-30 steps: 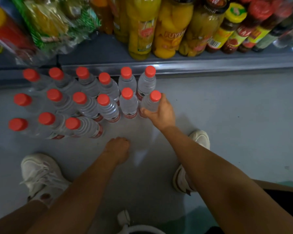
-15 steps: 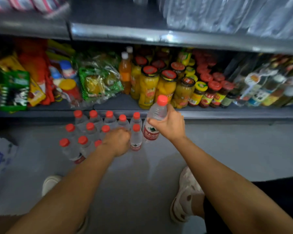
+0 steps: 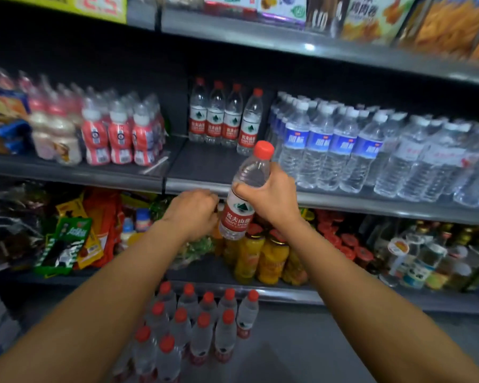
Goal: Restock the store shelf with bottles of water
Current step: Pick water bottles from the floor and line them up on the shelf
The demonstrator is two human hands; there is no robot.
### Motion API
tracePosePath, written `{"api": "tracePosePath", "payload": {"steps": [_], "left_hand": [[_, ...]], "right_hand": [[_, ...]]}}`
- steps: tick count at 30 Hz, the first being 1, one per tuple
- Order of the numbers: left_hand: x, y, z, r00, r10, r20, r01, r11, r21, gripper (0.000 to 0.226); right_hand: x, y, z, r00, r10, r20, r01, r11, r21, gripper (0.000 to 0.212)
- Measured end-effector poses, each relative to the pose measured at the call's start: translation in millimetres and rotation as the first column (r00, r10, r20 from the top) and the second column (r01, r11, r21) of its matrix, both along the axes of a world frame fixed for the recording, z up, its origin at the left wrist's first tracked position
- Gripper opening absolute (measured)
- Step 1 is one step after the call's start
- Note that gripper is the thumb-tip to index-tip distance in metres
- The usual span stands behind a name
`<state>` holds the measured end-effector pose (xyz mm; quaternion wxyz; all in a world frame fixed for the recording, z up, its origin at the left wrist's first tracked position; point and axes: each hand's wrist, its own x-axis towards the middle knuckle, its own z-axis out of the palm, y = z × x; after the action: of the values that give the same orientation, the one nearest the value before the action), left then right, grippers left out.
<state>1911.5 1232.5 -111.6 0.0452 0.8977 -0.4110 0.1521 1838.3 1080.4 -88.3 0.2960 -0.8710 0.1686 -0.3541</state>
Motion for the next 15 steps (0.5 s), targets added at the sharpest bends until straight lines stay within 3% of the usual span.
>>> {"api": "tracePosePath", "payload": {"steps": [6,15], "left_hand": [[55,-17,53,0.998,0.026,0.065,-0.025,1.000,-0.019,0.027],[152,-55,63,0.992,0.052,0.112,-0.050,0.998,-0.024,0.031]], "right_hand": [[58,-20,57,0.999,0.037,0.036,-0.036,0.999,-0.022,0.044],[173,-71,80,1.000,0.000,0.007,0.001,0.997,-0.080,0.060]]}}
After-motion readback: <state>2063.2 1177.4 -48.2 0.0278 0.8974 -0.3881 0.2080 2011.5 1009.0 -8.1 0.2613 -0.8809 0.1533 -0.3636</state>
